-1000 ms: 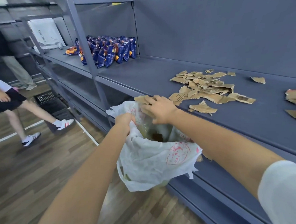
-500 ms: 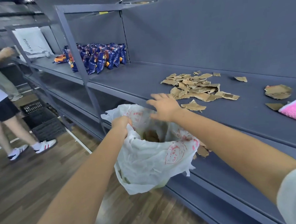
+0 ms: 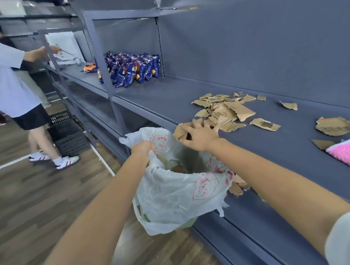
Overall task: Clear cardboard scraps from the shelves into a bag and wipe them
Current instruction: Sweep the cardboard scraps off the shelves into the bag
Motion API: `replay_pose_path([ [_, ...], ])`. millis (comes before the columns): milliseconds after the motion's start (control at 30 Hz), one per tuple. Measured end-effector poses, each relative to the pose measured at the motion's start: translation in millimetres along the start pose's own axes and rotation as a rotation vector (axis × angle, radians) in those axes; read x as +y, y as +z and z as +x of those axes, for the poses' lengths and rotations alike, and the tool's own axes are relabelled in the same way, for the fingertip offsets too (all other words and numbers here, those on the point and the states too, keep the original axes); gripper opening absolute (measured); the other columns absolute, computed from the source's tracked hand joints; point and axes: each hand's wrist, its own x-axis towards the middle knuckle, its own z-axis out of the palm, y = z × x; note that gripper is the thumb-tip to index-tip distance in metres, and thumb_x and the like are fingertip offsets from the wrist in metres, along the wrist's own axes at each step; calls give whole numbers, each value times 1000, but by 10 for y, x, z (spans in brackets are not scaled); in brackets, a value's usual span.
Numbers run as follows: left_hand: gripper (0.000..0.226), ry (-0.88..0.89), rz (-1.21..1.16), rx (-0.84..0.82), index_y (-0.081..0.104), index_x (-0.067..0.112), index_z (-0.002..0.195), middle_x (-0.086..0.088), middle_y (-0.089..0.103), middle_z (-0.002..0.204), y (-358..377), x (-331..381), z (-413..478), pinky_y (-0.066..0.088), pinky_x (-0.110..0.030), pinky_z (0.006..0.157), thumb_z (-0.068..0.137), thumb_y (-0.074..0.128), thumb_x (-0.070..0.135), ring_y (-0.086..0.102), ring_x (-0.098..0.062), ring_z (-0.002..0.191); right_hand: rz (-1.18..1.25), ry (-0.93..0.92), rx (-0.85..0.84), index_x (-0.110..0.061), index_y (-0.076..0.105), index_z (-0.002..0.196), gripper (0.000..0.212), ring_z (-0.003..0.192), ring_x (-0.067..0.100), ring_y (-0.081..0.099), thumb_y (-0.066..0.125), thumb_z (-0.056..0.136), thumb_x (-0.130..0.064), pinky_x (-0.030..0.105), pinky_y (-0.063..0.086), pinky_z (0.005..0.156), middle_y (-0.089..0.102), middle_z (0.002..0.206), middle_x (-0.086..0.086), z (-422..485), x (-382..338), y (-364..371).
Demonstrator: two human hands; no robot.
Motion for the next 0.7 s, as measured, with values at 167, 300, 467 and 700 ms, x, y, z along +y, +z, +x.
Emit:
replay_pose_path([
  [167,25,-4,-36,40,49,4,95,-9,44,73,77,-16,-51,46,-33,69,75,44,-10,51,-30,83,-233,-236,73,-19,38,138,51,141,33,13,36,94,-45,59,11,109,19,154,11,-180,-398,172],
  [300,13,-31,-7,61,47,2,73,-9,41,67,99,-4,-99,41,-29,59,76,44,-10,46,-25,65,-88,-369,-47,-13,51,124,37,126,29,41,40,94,-32,41,31,99,45,134,13,-245,-503,221],
  [467,17,-52,27,71,44,6,67,-9,42,72,116,18,-98,44,-29,63,77,46,-7,47,-24,69,150,-384,92,-12,63,104,26,98,29,59,43,89,-21,27,40,69,64,107,9,-251,-345,96],
  [700,21,-19,3,74,49,5,88,-9,44,72,137,8,-135,42,-30,53,75,43,-11,45,-25,63,17,-18,365,-15,49,127,42,126,33,36,45,89,-33,43,31,101,40,138,12,78,396,-335],
])
